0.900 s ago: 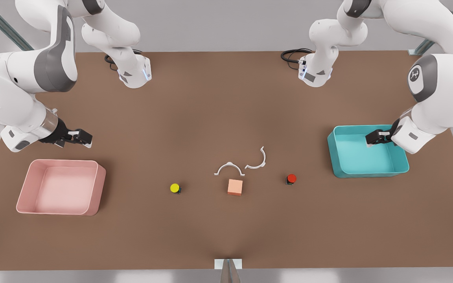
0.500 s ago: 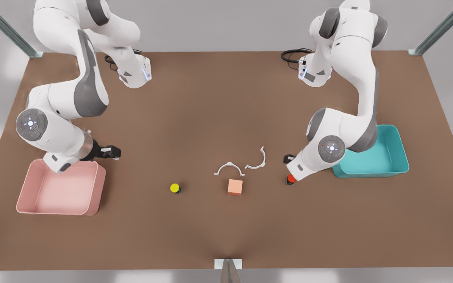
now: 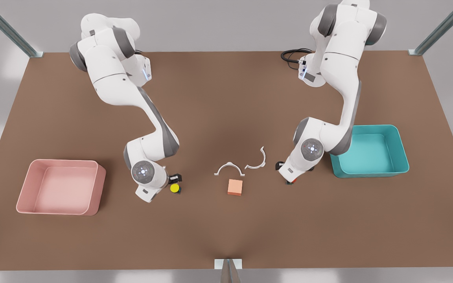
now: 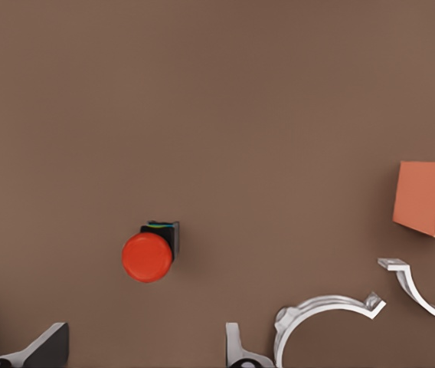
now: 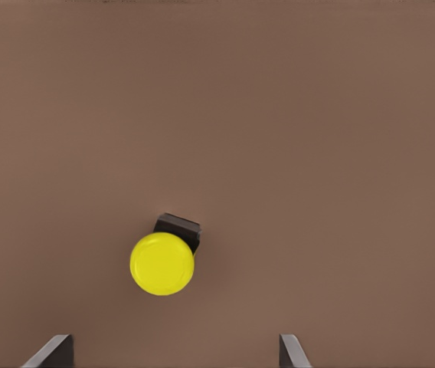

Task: Place the red button in the blue storage box with the left arm, and place the yellow button in the pink storage box with the right arm

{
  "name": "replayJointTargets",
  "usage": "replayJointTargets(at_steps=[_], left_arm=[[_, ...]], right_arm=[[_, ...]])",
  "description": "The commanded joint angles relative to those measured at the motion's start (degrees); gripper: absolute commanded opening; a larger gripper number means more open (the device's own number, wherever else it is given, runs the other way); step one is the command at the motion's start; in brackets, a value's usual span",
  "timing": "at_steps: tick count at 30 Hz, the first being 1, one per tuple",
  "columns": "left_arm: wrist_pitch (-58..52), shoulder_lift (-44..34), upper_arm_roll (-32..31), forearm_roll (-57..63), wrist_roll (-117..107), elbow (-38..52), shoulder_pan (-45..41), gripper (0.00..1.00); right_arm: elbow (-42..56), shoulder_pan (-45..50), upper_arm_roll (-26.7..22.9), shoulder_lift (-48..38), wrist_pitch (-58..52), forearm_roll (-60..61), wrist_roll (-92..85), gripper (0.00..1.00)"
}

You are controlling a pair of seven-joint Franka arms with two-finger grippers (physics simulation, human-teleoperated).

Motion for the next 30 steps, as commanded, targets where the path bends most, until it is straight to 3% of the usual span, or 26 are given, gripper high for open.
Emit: replayJointTargets(at_steps=[1, 30], left_arm=[[10.5, -0.09, 0.0, 0.07, -9.6, -2.23, 0.0, 1.0], [18.41, 6.33, 0.09, -0.02, -10.75, -7.15, 1.67, 0.99]], right_arm=[[0.03, 0.0, 0.01, 0.84, 5.62, -0.06, 2.58, 1.0], [-5.16, 0.62, -0.52, 5.33, 13.0, -0.06, 5.21, 1.0]])
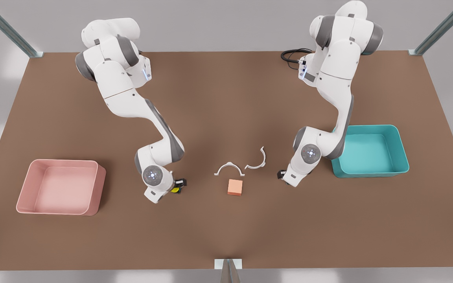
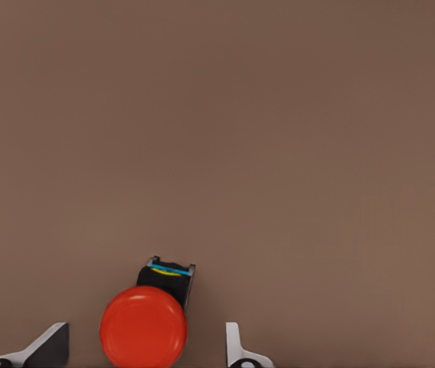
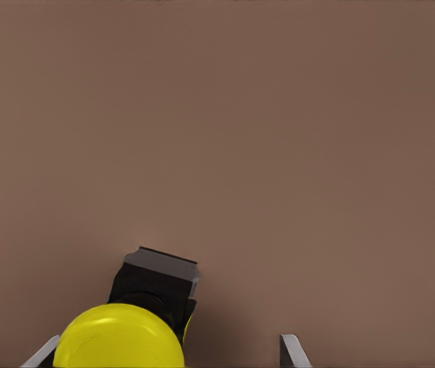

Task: Place the red button in the blue storage box with the left arm, and place the yellow button in the pink storage box with the right arm

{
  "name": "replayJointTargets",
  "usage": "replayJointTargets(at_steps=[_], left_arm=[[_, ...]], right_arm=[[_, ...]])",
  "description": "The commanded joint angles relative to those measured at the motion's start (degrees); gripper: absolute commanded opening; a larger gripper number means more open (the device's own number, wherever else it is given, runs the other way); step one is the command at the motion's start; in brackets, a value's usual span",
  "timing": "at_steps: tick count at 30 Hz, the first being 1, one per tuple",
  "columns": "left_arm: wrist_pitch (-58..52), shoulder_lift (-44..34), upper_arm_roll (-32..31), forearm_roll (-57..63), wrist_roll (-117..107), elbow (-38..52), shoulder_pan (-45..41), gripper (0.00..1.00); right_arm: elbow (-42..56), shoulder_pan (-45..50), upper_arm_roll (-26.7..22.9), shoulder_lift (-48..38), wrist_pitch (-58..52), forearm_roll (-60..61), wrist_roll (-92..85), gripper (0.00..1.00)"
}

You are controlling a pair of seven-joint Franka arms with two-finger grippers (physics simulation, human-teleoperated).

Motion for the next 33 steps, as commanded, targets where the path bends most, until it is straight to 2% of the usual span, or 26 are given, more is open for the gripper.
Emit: replayJointTargets(at_steps=[1, 4, 7, 9, 13, 15, 19, 21, 22, 24, 26, 27, 30, 33], left_arm=[[1.23, 0.31, 0.01, 0.11, -2.44, 0.02, 0.0, 0.96], [1.93, 0.57, 0.01, 0.11, -2.44, 0.1, 0.09, 0.77], [1.93, 0.57, -0.08, 0.11, -2.44, 0.11, 0.09, 0.72], [1.93, 0.57, 0.01, 0.11, -2.44, 0.11, 0.09, 0.7], [1.93, 0.57, 0.01, 0.11, -2.53, 0.11, 0.0, 0.52], [1.93, 0.49, 0.01, 0.11, -2.53, 0.11, 0.0, 0.52], [1.41, -1.8, 0.01, 0.11, -2.44, 0.02, 0.17, 0.52], [-2.36, -5.66, 0.1, 0.11, -1.91, 0.02, 0.97, 0.52], [-2.99, -9.43, 0.1, 0.11, -1.47, -3.31, 1.4, 0.52], [-3.51, -18.13, 0.1, 0.11, 4.67, -10.6, 3.86, 0.52], [-9.31, -24.03, 0.1, 0.11, 11.44, -12.55, 7.99, 0.52], [-9.49, -25.88, 0.1, 0.11, 14.43, -14.22, 9.75, 0.52], [-10.9, -29.84, 0.8, 0.11, 24.45, -17.3, 14.94, 0.52], [-12.48, -30.45, 0.8, -1.12, 34.65, -17.3, 21.09, 0.52]], right_arm=[[0.03, -0.02, -0.03, -0.05, 2.01, 0.07, 1.73, 1.0], [-0.15, 0.06, -0.03, 0.3, 4.03, 0.07, 1.64, 0.93], [-0.06, 0.15, -0.03, 0.3, 5.79, 0.07, 1.73, 0.9], [-0.94, 0.33, 0.15, 0.3, 5.79, 0.07, 1.64, 0.81], [-5.16, 0.42, 0.15, 0.3, 10.27, 0.07, 1.55, 0.77], [-5.51, 0.15, 0.15, 0.3, 10.36, 0.07, 0.5, 0.71], [-5.24, 0.33, 0.15, 0.22, 10.45, 0.07, 0.59, 0.64], [-5.07, 0.59, 0.23, 0.04, 10.8, 0.07, 0.85, 0.64], [-5.07, 0.77, 0.23, 0.04, 11.59, 0.07, 0.85, 0.64], [-5.07, 0.77, 0.23, 0.04, 11.68, 0.07, 0.76, 0.62], [-5.07, 0.77, 0.23, 0.04, 11.68, 0.07, 0.68, 0.52], [-5.07, 0.68, 0.23, 0.04, 11.68, 0.07, 0.59, 0.49], [-4.98, 0.68, 0.23, -0.75, 11.59, 0.07, 0.59, 0.49], [-8.32, -2.13, 0.32, -8.21, 10.8, 0.07, -0.2, 0.49]])
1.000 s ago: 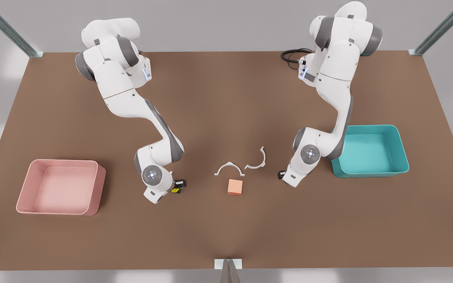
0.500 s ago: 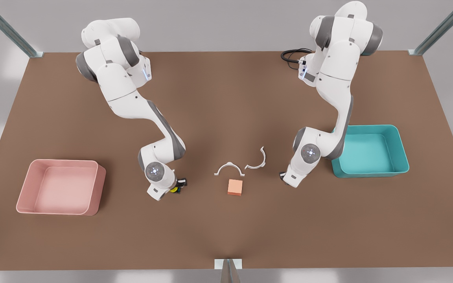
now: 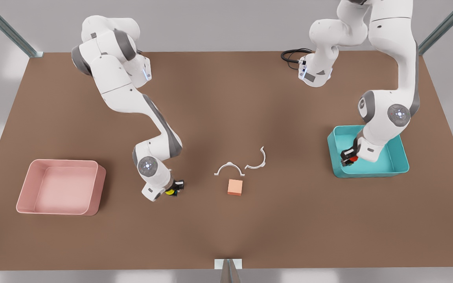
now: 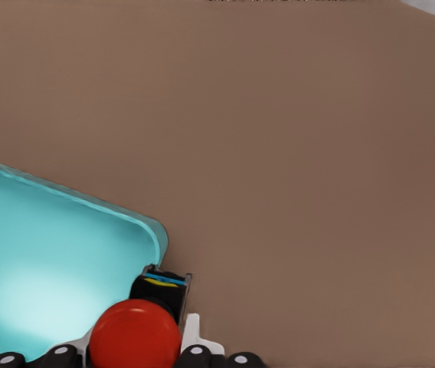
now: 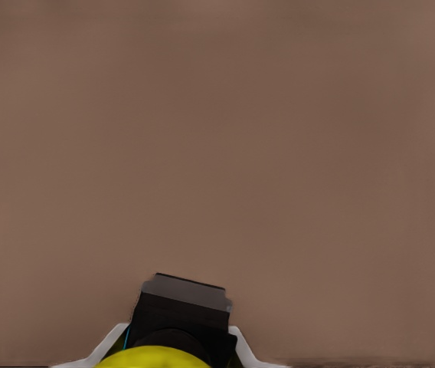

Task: Place the red button in the blue storage box with the left arm, and place the yellow button in the pink storage box with the right arm

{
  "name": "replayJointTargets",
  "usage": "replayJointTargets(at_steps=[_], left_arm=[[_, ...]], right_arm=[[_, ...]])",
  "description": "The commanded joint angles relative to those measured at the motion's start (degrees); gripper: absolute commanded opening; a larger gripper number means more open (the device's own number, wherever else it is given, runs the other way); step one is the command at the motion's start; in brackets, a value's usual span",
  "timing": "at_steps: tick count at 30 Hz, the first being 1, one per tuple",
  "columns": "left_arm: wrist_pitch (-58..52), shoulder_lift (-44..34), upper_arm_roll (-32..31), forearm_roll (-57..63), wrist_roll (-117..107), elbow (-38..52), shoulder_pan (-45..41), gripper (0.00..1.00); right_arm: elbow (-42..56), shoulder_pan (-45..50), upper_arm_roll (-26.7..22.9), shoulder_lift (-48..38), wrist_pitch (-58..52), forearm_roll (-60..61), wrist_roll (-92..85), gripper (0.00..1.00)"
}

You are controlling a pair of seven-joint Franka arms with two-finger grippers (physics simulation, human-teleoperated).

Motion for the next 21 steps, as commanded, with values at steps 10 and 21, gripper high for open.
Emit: replayJointTargets(at_steps=[10, 21], left_arm=[[-3.54, 5.95, 0.13, -5.12, 44.13, -1.32, 11.6, 0.52], [8.68, 16.94, -0.04, -8.02, 44.22, -1.23, 11.25, 0.73]], right_arm=[[-5.59, -16.26, -0.11, -13.55, -5.84, -0.41, -22.73, 0.49], [-5.15, -35.51, -0.46, -9.16, -8.75, -0.41, -46.75, 0.61]])
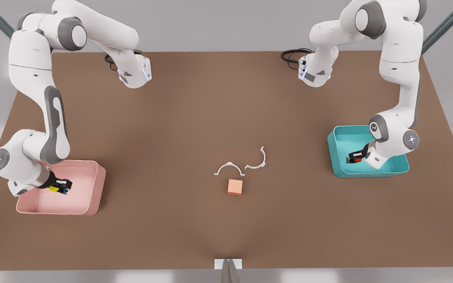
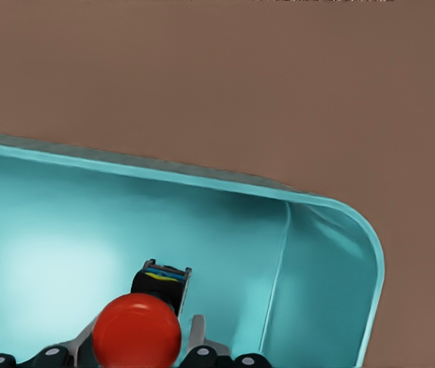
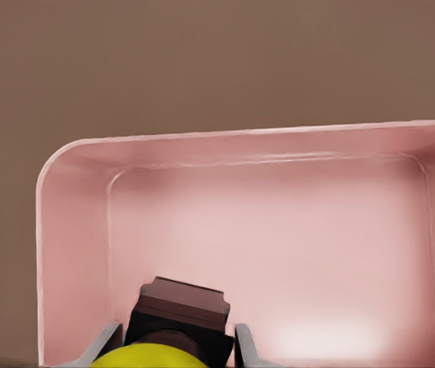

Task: Place the red button in the blue storage box with the left arm, and place the yellow button in the pink storage box with the right arm

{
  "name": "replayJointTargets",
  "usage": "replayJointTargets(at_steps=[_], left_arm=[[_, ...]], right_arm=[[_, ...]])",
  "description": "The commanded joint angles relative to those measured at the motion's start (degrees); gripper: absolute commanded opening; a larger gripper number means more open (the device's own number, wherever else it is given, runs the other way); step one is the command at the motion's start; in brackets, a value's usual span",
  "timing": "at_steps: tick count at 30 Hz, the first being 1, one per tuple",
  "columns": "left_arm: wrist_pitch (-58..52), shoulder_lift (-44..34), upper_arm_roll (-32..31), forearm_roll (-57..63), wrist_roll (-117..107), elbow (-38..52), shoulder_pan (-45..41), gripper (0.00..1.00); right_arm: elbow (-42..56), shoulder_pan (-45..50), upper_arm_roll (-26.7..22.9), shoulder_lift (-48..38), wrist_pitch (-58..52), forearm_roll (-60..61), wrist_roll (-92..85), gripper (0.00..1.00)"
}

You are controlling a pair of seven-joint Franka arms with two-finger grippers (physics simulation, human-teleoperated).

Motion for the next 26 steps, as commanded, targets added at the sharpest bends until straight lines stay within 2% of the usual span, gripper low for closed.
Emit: replayJointTargets(at_steps=[1, 2, 3, 4, 5, 7, 9, 12, 14, 18, 21, 22, 26], left_arm=[[3.32, 0.12, 0.0, -0.36, 14.88, 0.02, -0.02, 0.97], [3.32, 0.12, 0.0, -0.36, 14.79, 0.02, -0.02, 1.0], [3.32, 0.12, 0.0, -0.36, 14.7, 0.02, -0.02, 1.0], [2.97, -0.14, 0.0, -0.36, 14.7, -0.06, -0.02, 1.0], [1.65, -1.37, 0.0, -0.36, 14.79, -0.06, 0.07, 1.0], [-2.92, -6.2, 0.0, -0.36, 14.79, 0.02, -0.02, 1.0], [-4.85, -10.51, -0.18, -0.36, 10.49, 2.13, -2.04, 1.0], [-20.93, -8.49, -0.62, -0.19, -3.83, 20.23, -4.94, 1.0], [-28.05, -8.14, -0.62, 0.16, -8.32, 30.51, -4.94, 1.0], [-40.0, -7.61, -0.79, 4.91, -13.16, 42.83, -7.57, 1.0], [-41.86, -7.7, -0.88, 5.0, -13.33, 43.09, -9.51, 1.0], [-41.94, -7.79, -0.88, 4.91, -13.6, 43.26, -10.04, 1.0], [-43.44, -7.61, -0.79, 6.14, -13.6, 44.58, -10.04, 1.0]], right_arm=[[0.09, -0.41, -0.06, 1.47, 0.06, -0.26, -23.1, 0.61], [0.18, -0.5, 0.03, 2.35, 0.41, -0.26, -23.02, 0.61], [0.44, -0.5, -0.06, 3.05, 1.11, -0.26, -23.02, 0.69], [0.44, -0.5, -0.06, 3.32, 1.2, -0.17, -22.75, 0.95], [0.53, -0.41, 0.03, 3.32, 1.11, -0.17, -22.49, 1.0], [1.58, 0.81, 0.73, 2.09, 0.41, -0.25, -21.61, 1.0], [7.82, 4.68, 0.73, 1.03, -4.5, -0.34, -19.68, 1.0], [18.63, 13.12, 0.73, -0.64, -19.71, -6.14, -5.97, 1.0], [19.87, 18.39, 0.91, -6.08, -25.51, -6.14, 1.59, 1.0], [21.89, 19.1, 3.01, -12.85, -35.97, -5.88, 11.43, 1.0], [20.84, 18.31, 2.58, -17.77, -40.19, -4.3, 13.28, 1.0], [16.45, 18.39, 2.84, -19.44, -40.81, -4.39, 18.03, 1.0], [12.14, 18.39, 4.42, -21.73, -38.53, -4.39, 17.59, 1.0]])
